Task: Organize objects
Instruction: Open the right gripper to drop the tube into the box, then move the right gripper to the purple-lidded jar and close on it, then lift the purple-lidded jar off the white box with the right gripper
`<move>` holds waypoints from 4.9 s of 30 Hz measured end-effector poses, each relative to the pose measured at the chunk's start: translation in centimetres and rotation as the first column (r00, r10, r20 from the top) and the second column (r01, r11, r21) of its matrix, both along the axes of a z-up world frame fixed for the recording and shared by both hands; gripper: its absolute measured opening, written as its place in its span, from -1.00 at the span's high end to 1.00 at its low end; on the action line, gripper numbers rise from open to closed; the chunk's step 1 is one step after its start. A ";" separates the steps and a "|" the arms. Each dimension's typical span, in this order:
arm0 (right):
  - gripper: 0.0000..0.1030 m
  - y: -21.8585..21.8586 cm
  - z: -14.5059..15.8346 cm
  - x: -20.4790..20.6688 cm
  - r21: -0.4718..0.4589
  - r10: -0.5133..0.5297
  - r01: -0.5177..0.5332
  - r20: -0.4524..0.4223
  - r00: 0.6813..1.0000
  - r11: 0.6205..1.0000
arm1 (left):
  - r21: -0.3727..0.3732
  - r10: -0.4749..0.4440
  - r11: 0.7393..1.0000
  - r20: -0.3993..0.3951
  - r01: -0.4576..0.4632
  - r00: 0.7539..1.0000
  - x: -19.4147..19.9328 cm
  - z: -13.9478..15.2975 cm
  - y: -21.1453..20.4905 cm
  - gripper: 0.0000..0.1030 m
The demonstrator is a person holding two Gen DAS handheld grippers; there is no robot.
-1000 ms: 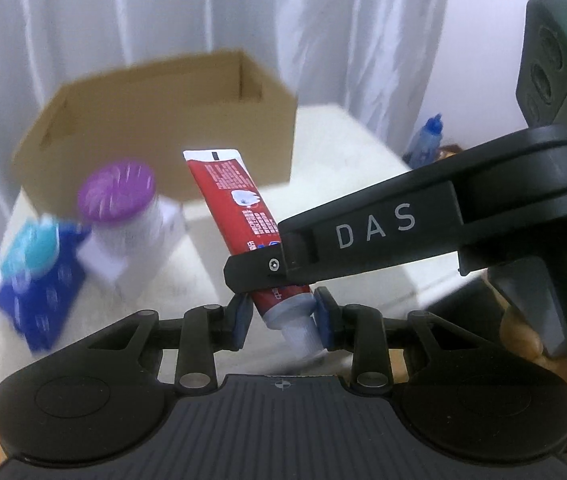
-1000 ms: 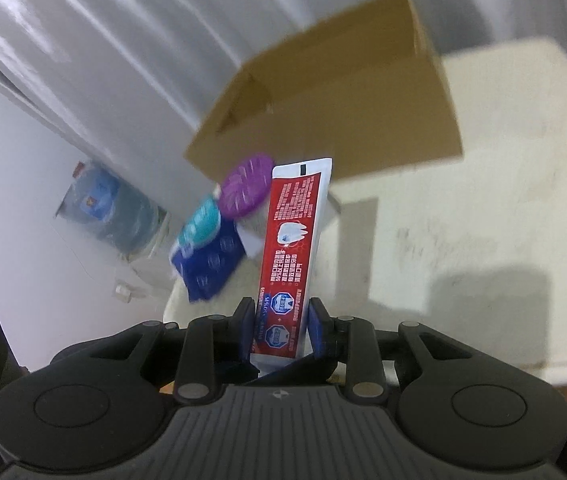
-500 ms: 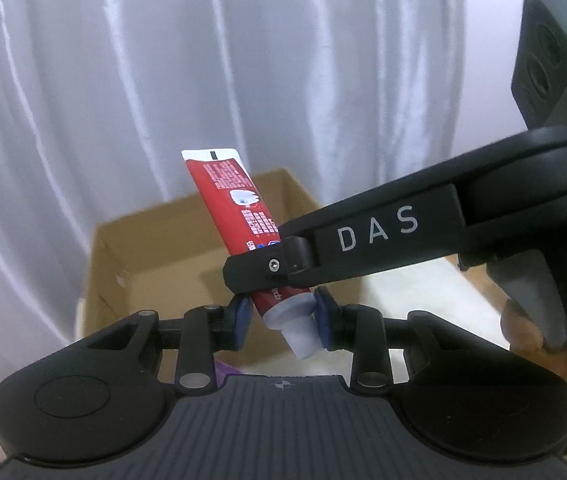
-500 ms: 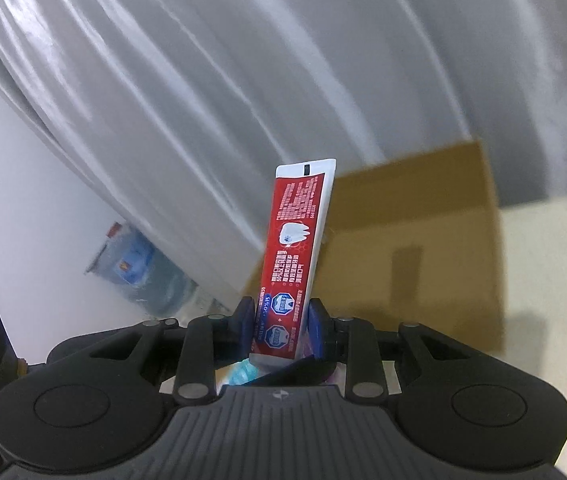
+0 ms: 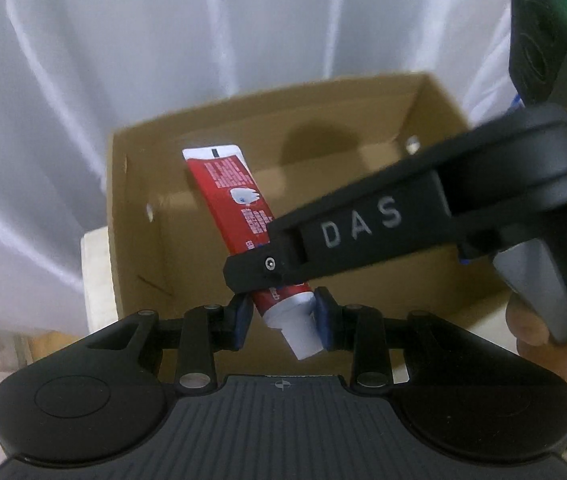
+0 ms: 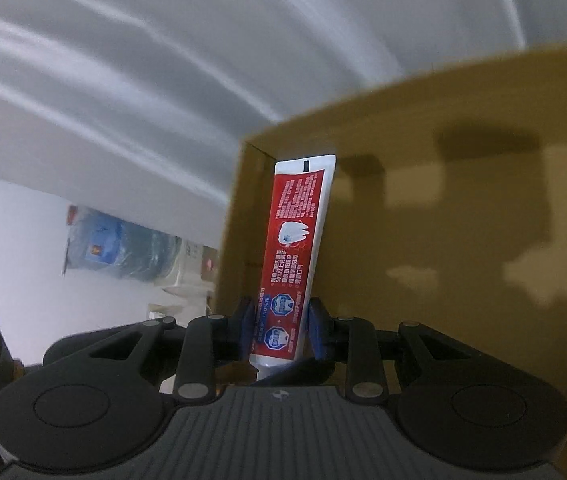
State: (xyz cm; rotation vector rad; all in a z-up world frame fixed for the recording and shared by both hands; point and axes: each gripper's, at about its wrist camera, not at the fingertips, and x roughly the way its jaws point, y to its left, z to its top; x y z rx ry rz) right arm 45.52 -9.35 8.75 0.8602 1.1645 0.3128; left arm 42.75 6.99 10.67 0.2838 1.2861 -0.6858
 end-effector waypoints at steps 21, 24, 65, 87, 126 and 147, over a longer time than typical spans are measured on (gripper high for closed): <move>0.30 -1.1 -1.1 -1.8 0.112 -0.042 0.037 0.042 0.998 0.993 | -0.141 0.204 0.975 0.228 -0.175 0.952 -3.2 7.3 4.5 -0.67; 0.00 -3.0 1.6 -4.8 0.118 -0.067 0.050 0.146 0.987 0.992 | -0.235 0.269 0.950 0.294 -0.203 0.917 -6.7 9.9 6.0 -0.98; -0.10 0.1 -5.1 -15.5 -0.129 0.052 -0.016 0.282 0.958 0.991 | -0.241 0.314 0.940 0.322 -0.244 0.893 -20.8 -3.4 4.1 -0.28; 0.14 0.7 -4.5 -16.3 -0.145 0.081 -0.042 0.271 0.959 0.989 | -0.205 0.289 0.951 0.306 -0.233 0.907 -21.2 -3.7 3.3 -0.20; 0.12 1.0 -4.5 -16.6 -0.132 0.072 -0.038 0.257 0.964 0.990 | -0.154 0.263 0.963 0.349 -0.222 0.899 -21.8 -3.7 2.7 -0.22; 0.12 0.9 -4.7 -16.6 -0.123 0.064 -0.034 0.248 0.967 0.992 | -0.150 0.256 0.965 0.356 -0.216 0.899 -22.0 -3.8 2.6 -0.24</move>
